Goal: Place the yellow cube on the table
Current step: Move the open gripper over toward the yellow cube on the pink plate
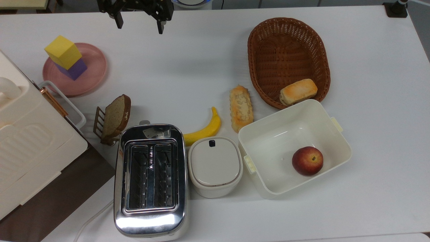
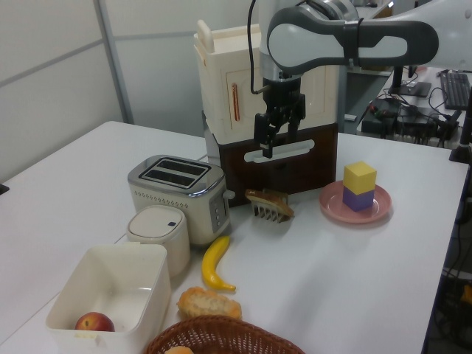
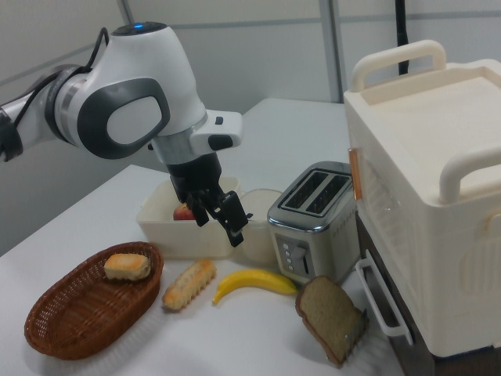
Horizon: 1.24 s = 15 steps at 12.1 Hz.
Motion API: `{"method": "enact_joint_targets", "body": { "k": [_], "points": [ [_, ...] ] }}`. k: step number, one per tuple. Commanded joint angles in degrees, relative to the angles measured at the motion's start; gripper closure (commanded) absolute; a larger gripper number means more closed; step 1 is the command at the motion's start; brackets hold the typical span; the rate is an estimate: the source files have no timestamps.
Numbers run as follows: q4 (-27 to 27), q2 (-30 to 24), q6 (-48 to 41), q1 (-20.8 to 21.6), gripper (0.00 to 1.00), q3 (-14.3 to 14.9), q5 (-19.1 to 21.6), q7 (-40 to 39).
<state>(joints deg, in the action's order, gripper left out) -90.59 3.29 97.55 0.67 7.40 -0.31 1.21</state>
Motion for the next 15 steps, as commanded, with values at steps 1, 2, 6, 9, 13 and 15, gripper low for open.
{"method": "enact_joint_targets", "body": {
  "k": [1, 2, 6, 9, 13, 15],
  "points": [
    [0.15, -0.74, -1.48, 0.20, 0.00, 0.16, 1.37, -0.77],
    [0.15, -0.74, -1.66, 0.20, 0.00, 0.16, 1.45, -0.77],
    [-3.00, -0.39, -0.70, 1.61, 0.00, 0.07, 6.27, -0.68],
    [-7.30, -0.83, 5.24, 3.18, 0.00, -0.10, 7.34, 0.54],
    [-8.81, -0.91, 9.67, 3.72, 0.00, -0.19, 7.34, 5.21],
    [-8.38, -1.26, 9.59, 3.28, 0.00, -0.19, 7.34, 10.09]
  ]
}}
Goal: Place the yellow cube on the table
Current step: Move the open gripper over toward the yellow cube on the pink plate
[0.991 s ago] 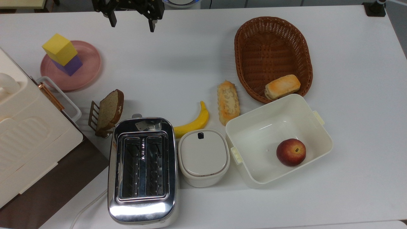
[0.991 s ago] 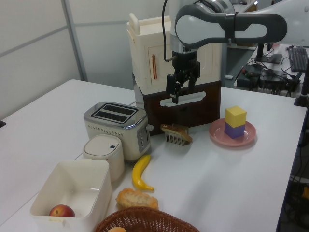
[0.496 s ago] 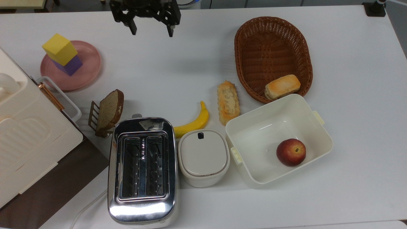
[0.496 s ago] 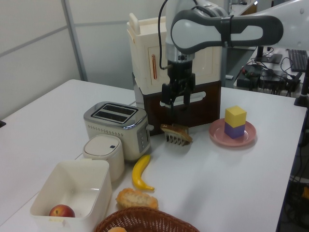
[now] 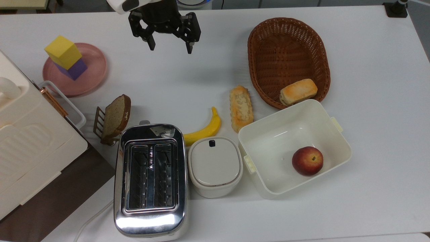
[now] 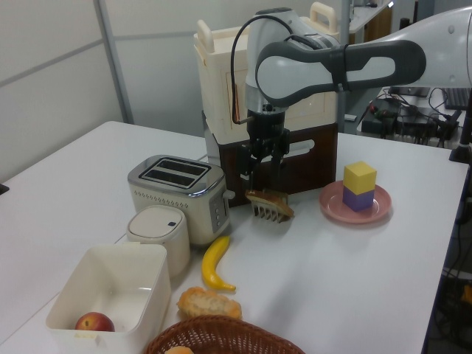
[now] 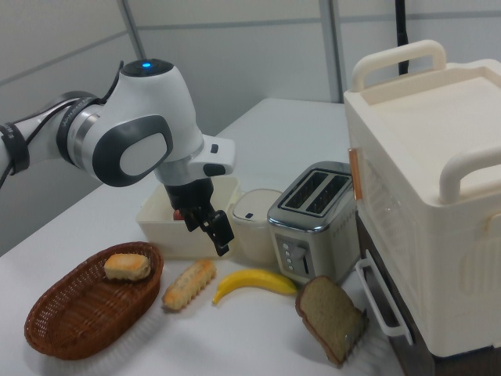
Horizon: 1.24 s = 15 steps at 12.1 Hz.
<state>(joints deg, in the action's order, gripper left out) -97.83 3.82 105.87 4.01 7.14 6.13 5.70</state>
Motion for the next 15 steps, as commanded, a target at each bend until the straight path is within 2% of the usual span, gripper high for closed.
{"method": "enact_joint_targets", "body": {
  "k": [1, 2, 3, 4, 5, 6, 8, 10, 11, 12, 13, 15],
  "points": [
    [-0.96, -1.80, 1.35, -0.23, 0.00, 0.15, 0.81, 13.03],
    [-0.70, -1.88, 1.01, -0.32, 0.00, 0.59, -0.06, 20.33],
    [-0.69, -1.88, 0.57, -0.40, 0.00, 0.68, -1.11, 23.79],
    [-0.87, -2.41, -0.83, -0.49, 0.00, 0.68, -3.91, 25.40],
    [-0.70, -2.59, -3.89, -0.67, 0.00, 0.68, -9.59, 25.32],
    [-0.69, -2.94, -4.79, -3.02, 0.00, 0.68, -12.87, 24.80],
    [-0.78, -4.60, -4.71, -9.51, 0.00, 1.73, -13.43, 18.51],
    [-2.18, -3.91, -0.61, -11.30, 0.00, 8.29, -13.43, 11.81],
    [-4.89, -3.73, 5.42, -14.17, 0.00, 9.89, -13.43, 10.74],
    [-7.52, -3.38, 10.88, -18.55, 0.00, 9.39, -13.43, 8.30],
    [-8.25, -1.81, 13.11, -22.60, 0.00, 7.56, -13.43, 5.05],
    [-8.08, 0.04, 13.83, -35.41, 0.00, -3.57, -13.51, 3.53]
  ]
}}
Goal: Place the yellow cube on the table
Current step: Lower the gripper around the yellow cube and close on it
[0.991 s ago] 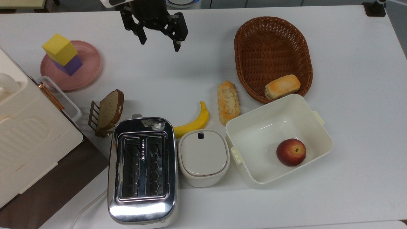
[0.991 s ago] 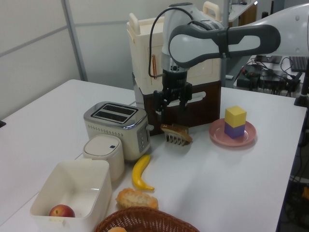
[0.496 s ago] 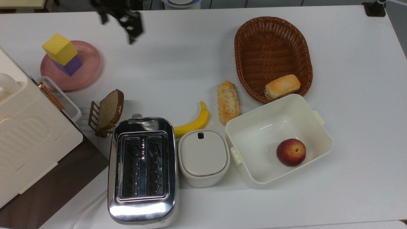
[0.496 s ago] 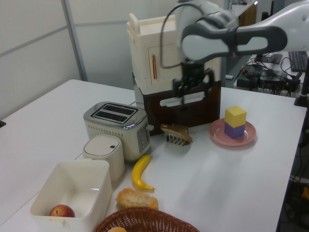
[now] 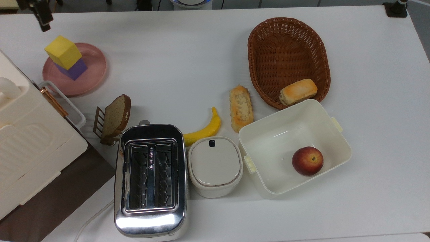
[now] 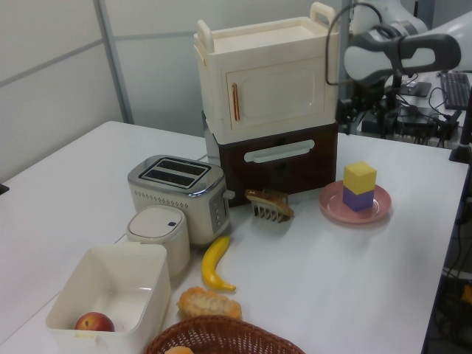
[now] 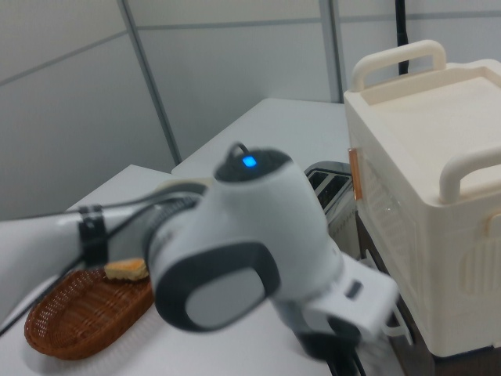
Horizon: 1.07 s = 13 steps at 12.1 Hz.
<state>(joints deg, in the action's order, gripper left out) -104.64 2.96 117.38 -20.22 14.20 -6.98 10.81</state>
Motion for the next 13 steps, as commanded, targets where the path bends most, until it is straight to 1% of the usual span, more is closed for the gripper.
{"method": "enact_joint_targets", "body": {
  "k": [1, 5, 6, 7, 9, 12, 13],
  "points": [
    [-1.44, 1.16, 3.02, -14.03, 0.00, -12.94, -0.40, -2.19],
    [-2.32, 2.22, 3.03, -14.24, 0.00, -13.49, -0.05, -10.09],
    [-3.02, 2.31, 3.03, -14.06, 0.00, -13.67, -0.05, -10.54],
    [-3.20, 3.35, 3.03, -13.97, 0.00, -14.54, -0.05, -11.16],
    [-3.20, 5.29, 3.12, -13.80, 0.00, -14.90, -0.05, -13.00],
    [-3.20, 6.61, 3.73, -13.53, 0.00, -15.16, -0.05, -13.54],
    [-3.20, 7.14, 3.82, -12.84, 0.00, -15.16, -0.22, -13.54]
  ]
}}
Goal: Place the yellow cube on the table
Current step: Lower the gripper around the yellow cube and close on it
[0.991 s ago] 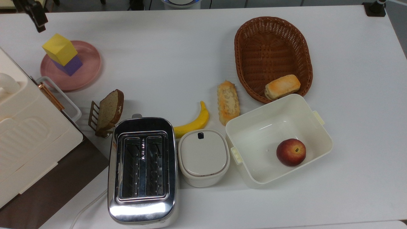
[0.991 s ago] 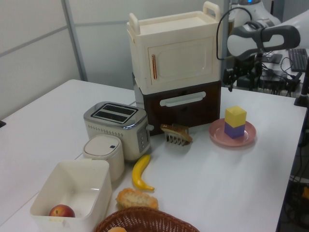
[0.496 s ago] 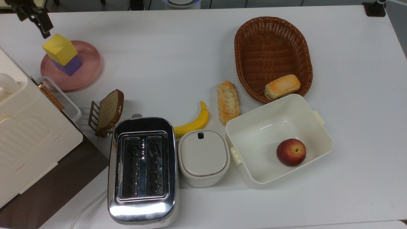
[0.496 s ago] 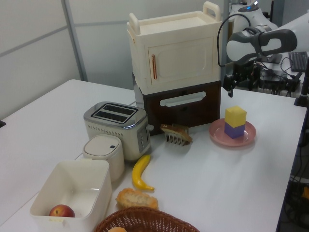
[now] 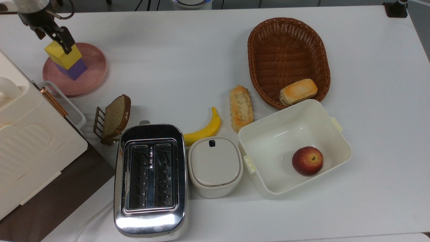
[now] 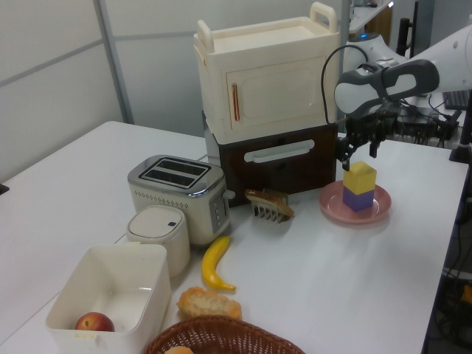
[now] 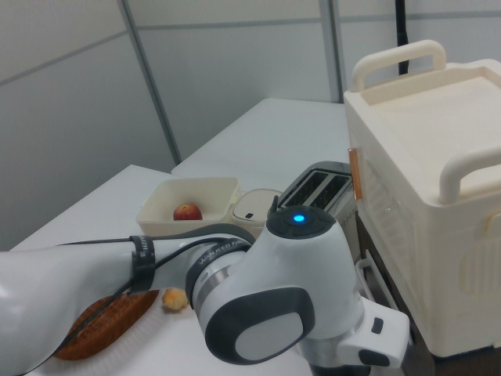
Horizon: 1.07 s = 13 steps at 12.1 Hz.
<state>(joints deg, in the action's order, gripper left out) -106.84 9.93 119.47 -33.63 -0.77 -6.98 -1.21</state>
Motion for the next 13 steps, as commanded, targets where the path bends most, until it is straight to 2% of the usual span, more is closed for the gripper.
{"method": "enact_joint_targets", "body": {
  "k": [1, 6, 7, 9, 11, 13],
  "points": [
    [-1.09, 0.27, 2.43, 0.76, 0.00, -0.20, -0.23, -1.51],
    [-1.88, 1.32, 3.66, 0.76, 0.00, -0.20, -0.66, -1.51],
    [-2.31, 1.32, 3.66, 0.76, 0.07, -0.20, -0.75, -1.60],
    [-2.32, 1.41, 3.75, 0.76, 0.69, -0.20, -0.93, -1.51],
    [-2.23, 1.67, 3.75, 0.76, 0.82, -0.20, -0.93, -1.51],
    [-1.97, 0.89, 3.67, 0.76, 0.82, -0.20, -0.93, -1.25]
  ]
}}
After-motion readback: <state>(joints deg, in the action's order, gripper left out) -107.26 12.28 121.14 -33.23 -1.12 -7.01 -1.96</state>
